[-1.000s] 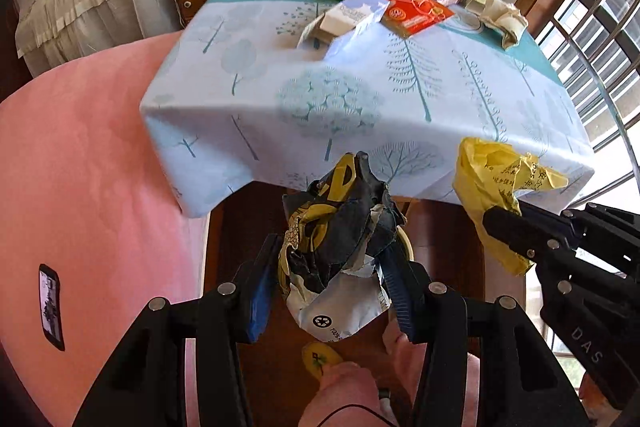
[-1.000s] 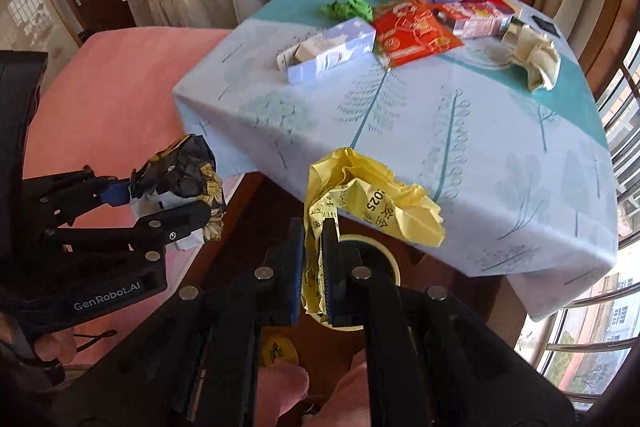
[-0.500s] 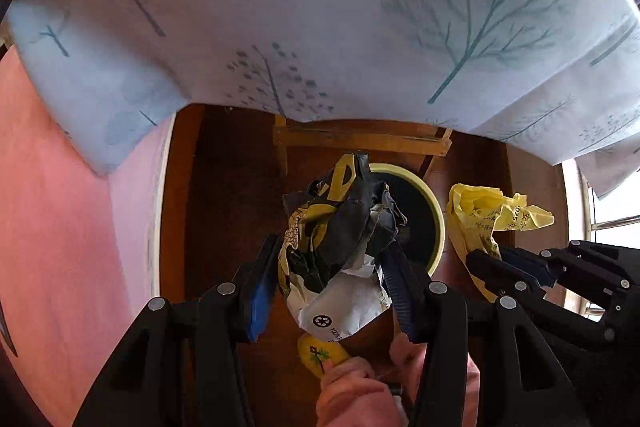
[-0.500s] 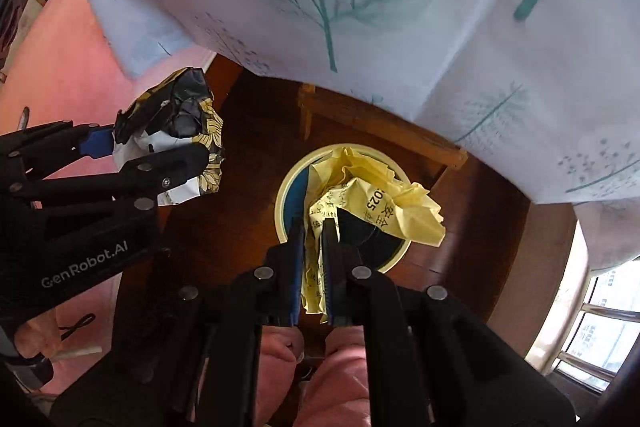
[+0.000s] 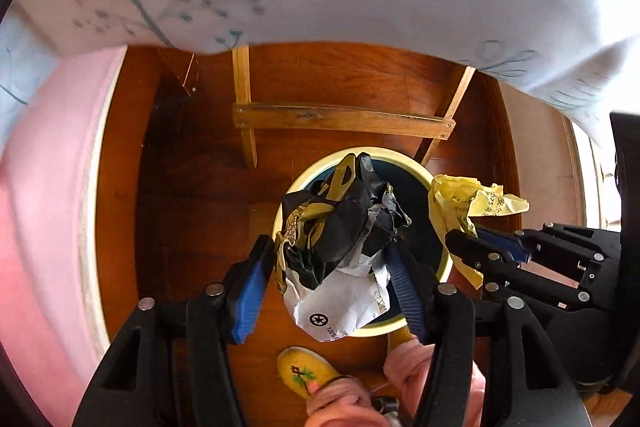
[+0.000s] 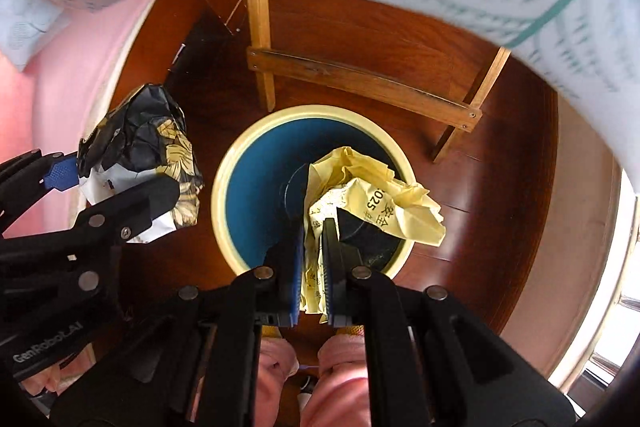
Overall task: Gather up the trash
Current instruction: 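Carry both crumpled papers over the trash bin and open both tools, then raise both tools from the bin back toward the table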
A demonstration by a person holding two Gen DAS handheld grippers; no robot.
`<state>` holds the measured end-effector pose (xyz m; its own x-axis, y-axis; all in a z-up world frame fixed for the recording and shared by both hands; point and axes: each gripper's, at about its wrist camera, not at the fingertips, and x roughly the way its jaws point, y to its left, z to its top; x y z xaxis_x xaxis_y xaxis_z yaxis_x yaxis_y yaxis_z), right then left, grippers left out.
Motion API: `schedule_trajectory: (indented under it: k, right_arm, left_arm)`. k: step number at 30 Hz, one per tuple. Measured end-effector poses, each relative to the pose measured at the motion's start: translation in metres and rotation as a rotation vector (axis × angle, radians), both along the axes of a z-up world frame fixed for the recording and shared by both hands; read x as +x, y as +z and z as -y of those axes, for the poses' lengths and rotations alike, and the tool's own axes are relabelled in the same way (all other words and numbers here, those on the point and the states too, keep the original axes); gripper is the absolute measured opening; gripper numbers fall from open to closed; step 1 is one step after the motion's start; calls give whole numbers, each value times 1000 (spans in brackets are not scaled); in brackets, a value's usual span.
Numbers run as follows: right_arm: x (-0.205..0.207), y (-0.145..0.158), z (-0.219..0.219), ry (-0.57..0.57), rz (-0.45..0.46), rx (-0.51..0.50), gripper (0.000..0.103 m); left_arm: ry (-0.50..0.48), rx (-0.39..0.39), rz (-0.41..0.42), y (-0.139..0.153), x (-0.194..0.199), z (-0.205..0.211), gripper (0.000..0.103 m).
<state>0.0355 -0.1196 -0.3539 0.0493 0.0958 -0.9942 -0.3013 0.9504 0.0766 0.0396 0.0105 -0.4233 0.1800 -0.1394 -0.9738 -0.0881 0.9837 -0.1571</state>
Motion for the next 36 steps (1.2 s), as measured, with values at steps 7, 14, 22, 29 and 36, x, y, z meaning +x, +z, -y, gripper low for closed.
schedule_trajectory:
  k: [7, 14, 22, 29, 36]
  right_arm:
    - [9, -20, -1, 4, -23, -5, 6]
    - [16, -37, -12, 24, -17, -3, 6]
    - [19, -37, -23, 9, -20, 2, 7]
    - [17, -22, -32, -12, -15, 5, 40]
    - [11, 17, -38, -36, 4, 16, 42]
  left_arm:
    - [16, -63, -19, -17, 5, -15, 87]
    - [45, -72, 5, -7, -8, -26, 89]
    - [68, -55, 43, 22, -22, -42, 94]
    - [82, -39, 60, 54, -34, -54, 94]
    - [125, 28, 75, 105, -53, -65, 94]
